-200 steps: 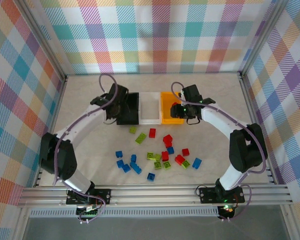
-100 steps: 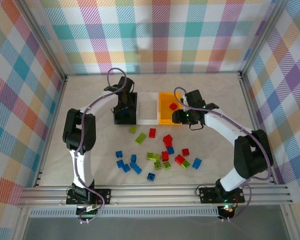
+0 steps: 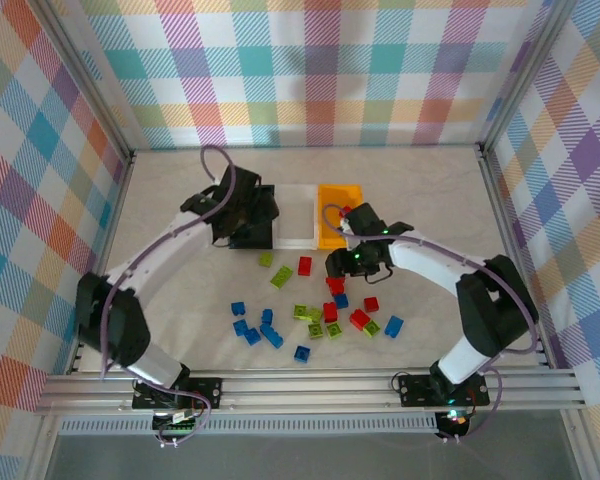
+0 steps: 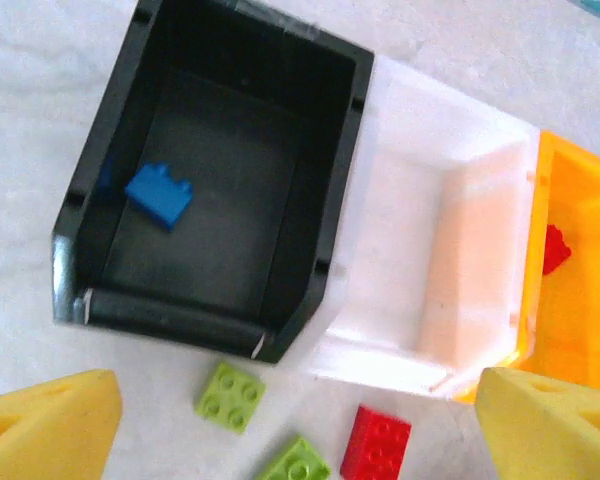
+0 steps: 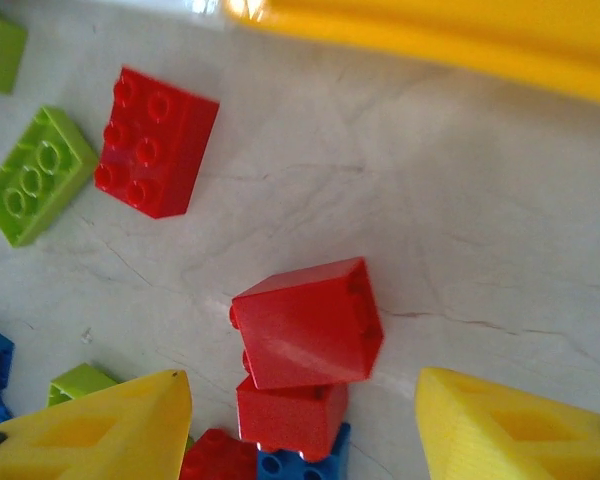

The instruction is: Sort the legos into containers by color

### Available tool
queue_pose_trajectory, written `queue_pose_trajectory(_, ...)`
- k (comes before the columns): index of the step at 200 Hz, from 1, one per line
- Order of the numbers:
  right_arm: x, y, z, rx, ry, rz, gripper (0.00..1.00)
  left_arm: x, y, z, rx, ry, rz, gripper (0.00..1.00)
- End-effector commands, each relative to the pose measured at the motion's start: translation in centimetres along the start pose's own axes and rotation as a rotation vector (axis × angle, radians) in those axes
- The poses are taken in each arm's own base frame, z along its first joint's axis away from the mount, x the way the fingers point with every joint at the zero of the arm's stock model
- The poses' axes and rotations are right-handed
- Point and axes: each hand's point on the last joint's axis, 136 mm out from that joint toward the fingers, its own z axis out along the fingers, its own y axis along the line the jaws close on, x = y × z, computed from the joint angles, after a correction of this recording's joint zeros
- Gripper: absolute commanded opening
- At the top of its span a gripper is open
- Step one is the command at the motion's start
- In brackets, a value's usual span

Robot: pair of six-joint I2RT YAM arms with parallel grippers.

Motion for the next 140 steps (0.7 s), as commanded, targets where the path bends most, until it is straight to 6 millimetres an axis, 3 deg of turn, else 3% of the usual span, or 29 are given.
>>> queue_pose_trajectory(1,0.3,1.0,1.6,0.014,0.026,-0.029,0.62,2.0,1.8,-0.7,-0.009,0.023,-0.007,0.99)
queue_pose_trajectory(43,-0.3,-0.4,3.3,0.126,0.030,-0.047,0.63,4.4,5.0,-2.0,-0.054,0.034,-0.012,1.00)
queue_pose_trajectory(77,-1.0,-0.6,3.9,0.145,0.030,-0.053,0.62,4.7,7.3,-2.3,-0.104,-0.002,-0.047,1.00)
queue_pose_trajectory(140,0.0,-0.2,4.5,0.115,0.075,-0.043,0.57,4.7,7.9,-1.9,-0.122,0.016,-0.063,1.00)
